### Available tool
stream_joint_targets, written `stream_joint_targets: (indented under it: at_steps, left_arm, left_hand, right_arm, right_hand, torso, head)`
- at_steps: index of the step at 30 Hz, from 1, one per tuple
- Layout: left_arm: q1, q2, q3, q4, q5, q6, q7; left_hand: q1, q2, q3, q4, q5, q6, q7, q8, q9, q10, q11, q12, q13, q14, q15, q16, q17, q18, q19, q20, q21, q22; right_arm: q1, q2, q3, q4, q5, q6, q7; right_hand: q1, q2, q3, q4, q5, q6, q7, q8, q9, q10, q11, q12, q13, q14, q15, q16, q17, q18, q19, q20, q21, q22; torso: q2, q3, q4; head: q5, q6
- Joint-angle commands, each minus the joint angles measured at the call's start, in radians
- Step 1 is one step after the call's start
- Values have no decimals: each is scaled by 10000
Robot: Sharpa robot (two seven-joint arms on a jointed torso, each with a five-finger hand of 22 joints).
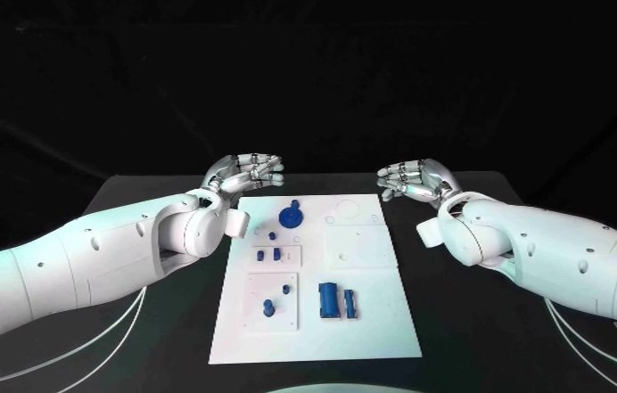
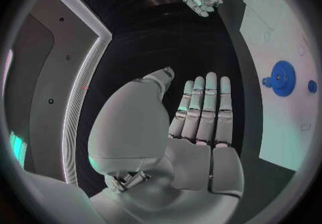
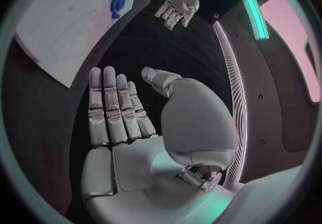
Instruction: Assemble the parts on the task board
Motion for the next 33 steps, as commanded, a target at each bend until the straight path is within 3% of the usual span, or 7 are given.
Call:
stream_joint_targets:
  at_steps: [1,3,4,9,10,13,33]
  left_arm:
    - [-100,184,23,-253,508,10,672]
    - [-177,337,43,-466,540,54,759]
    - [-99,192,23,-273,148,-10,164]
    - [-124,202,38,-106,148,-368,251]
    - [-133,205,43,-45,148,-497,282]
    - [-170,218,65,198,147,-1017,408]
    - [-418,307,214,1839,147,-4526,1257]
  left_hand:
    - [124,115,-174,-46,-77,-214,-73,-204,-203,-189,-30,-580,-44,-421,59,-976,-200,105,-509,137,-66,-840]
    - [136,201,-327,-107,-91,-223,-112,-318,-359,-221,-69,-917,-47,-568,48,-1559,-344,103,-799,264,-63,-1478]
    - [-4098,1904,-3745,-2547,-1337,-8212,-1665,-2509,-3929,-9836,-1218,-1974,-698,-8547,-1207,-4886,-2901,-1698,-7756,-2377,-663,-8512]
    - [-5709,1904,-3745,-2547,-1337,-8212,-1665,-2509,-3929,-9836,-1218,-1974,-698,-8547,-1207,-4886,-2901,-1698,-7756,-2377,-663,-8512]
    - [-6009,1904,-3745,-2547,-1337,-8212,-1665,-2509,-3929,-9836,-1218,-1974,-698,-8547,-1207,-4886,-2901,-1698,-7756,-2377,-663,-8512]
    - [-13886,1904,-3745,-2547,-1337,-8212,-1665,-2509,-3929,-9836,-1218,-1974,-698,-8547,-1207,-4886,-2901,-1698,-7756,-2377,-663,-8512]
    - [-13886,1904,-3745,-2547,-1337,-8212,-1665,-2509,-3929,-9836,-1218,-1974,-698,-8547,-1207,-4886,-2901,-1698,-7756,-2377,-663,-8512]
  right_arm:
    - [9,297,16,-513,1747,974,1096]
    - [2,465,23,-801,1849,1146,1153]
    - [12,318,18,-532,707,265,363]
    - [-91,227,136,-193,984,-92,565]
    - [-128,194,178,-70,1084,-222,639]
    - [-277,62,349,422,1486,-741,932]
    - [-1032,-606,1212,2912,3517,-3366,2416]
  right_hand:
    - [18,204,-184,-232,23,-18,90,-58,-414,50,138,-637,-866,-306,196,-1119,-595,102,-140,228,-566,-880]
    - [52,342,-233,-366,387,15,127,-34,-642,104,197,-886,-1283,-357,268,-1581,-880,103,-132,304,-758,-1348]
    - [-3562,1996,-6424,-282,-1328,-8655,-2031,-1057,-5671,-2923,-1541,-1630,-3256,-9642,-1095,-4377,-4796,-1698,-9153,-2119,-1429,-8837]
    - [-4909,1996,-6424,-282,-1328,-8655,-2031,-1057,-5671,-9994,-1541,-1630,-3256,-9642,-1095,-4377,-4796,-1698,-9153,-2119,-1429,-8837]
    - [-11922,1996,-6424,-282,-1328,-8655,-2031,-1057,-5671,-9994,-1541,-1630,-3256,-9642,-1095,-4377,-4796,-1698,-9153,-2119,-1429,-8837]
    - [-11922,1996,-6424,-282,-1328,-8655,-2031,-1057,-5671,-9994,-1541,-1630,-3256,-9642,-1095,-4377,-4796,-1698,-9153,-2119,-1429,-8837]
    - [-11922,1996,-6424,-282,-1328,-8655,-2031,-1057,-5671,-9994,-1541,-1630,-3256,-9642,-1095,-4377,-4796,-1698,-9153,-2119,-1429,-8837]
  torso:
    - [-68,72,37]
    - [-90,89,48]
    - [-37,35,21]
    - [-97,32,140]
    - [-119,31,183]
    - [-206,27,355]
    - [-457,14,850]
  head:
    - [51,218]
    - [63,235]
    - [34,149]
    - [-55,328]
    - [-87,393]
    - [-215,652]
    - [-585,1400]
